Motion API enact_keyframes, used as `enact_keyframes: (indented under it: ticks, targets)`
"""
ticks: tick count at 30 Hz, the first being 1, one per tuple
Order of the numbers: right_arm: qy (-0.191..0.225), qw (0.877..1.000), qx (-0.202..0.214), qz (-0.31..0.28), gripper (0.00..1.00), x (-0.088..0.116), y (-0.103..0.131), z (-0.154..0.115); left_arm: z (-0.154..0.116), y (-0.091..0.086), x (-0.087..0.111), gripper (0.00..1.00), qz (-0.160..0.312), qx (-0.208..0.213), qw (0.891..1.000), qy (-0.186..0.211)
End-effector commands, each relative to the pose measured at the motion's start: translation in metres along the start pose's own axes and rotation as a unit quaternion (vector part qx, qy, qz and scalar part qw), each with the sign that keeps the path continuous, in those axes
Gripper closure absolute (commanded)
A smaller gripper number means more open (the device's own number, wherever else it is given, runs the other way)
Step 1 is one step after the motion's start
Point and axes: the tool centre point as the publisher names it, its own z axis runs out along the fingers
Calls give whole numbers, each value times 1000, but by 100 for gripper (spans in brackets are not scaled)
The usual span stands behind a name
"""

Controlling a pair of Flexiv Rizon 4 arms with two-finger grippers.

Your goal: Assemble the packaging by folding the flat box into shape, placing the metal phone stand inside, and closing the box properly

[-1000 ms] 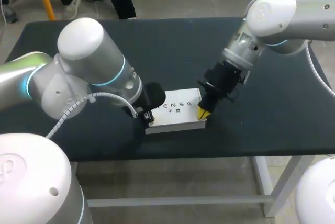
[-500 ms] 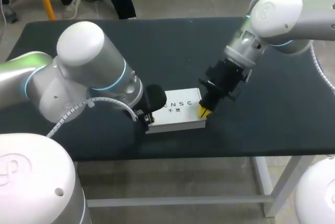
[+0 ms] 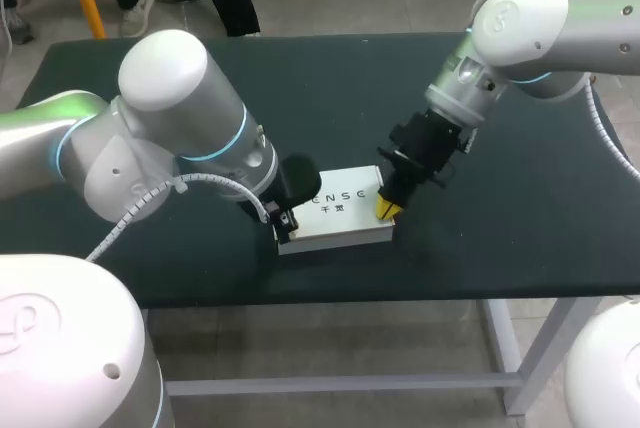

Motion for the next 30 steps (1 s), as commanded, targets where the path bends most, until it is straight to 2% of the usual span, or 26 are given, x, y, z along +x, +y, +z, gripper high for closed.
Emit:
enact_keyframes:
  ticks: [1,4,6,8,10,13,14,15,16,17,30]
  targets:
    - [4,999,-44,-20,100,5,-18,-26,-26,-10,10,78,-14,-19,1000,-16]
    - [3,996,-76,-49,80,5,-21,-40,-37,-18,17,33,-33,-33,999,-17]
    - [-3,992,-102,-70,69,5,-24,-50,-41,-24,22,13,-55,-50,997,-16]
    - [-6,989,-124,-85,58,4,-26,-59,-45,-29,28,0,-71,-57,996,-12]
    - [-9,983,-147,-109,50,1,-28,-68,-48,-32,34,0,-88,-67,994,-8]
    - [-17,972,-192,-134,5,-4,-32,-80,-50,-36,42,0,-131,-89,987,8]
    - [-25,966,-217,-135,0,-6,-32,-85,-51,-36,44,0,-147,-92,985,22]
    - [-36,963,-232,-132,0,-8,-32,-92,-52,-37,46,0,-164,-106,980,27]
    - [-42,960,-250,-120,0,-9,-31,-100,-53,-38,49,0,-187,-127,974,18]
    - [-42,960,-250,-120,0,-9,-31,-100,-54,-39,51,0,-204,-149,968,3]
    - [-42,960,-250,-120,0,-9,-31,-100,-54,-39,51,0,-204,-149,968,3]
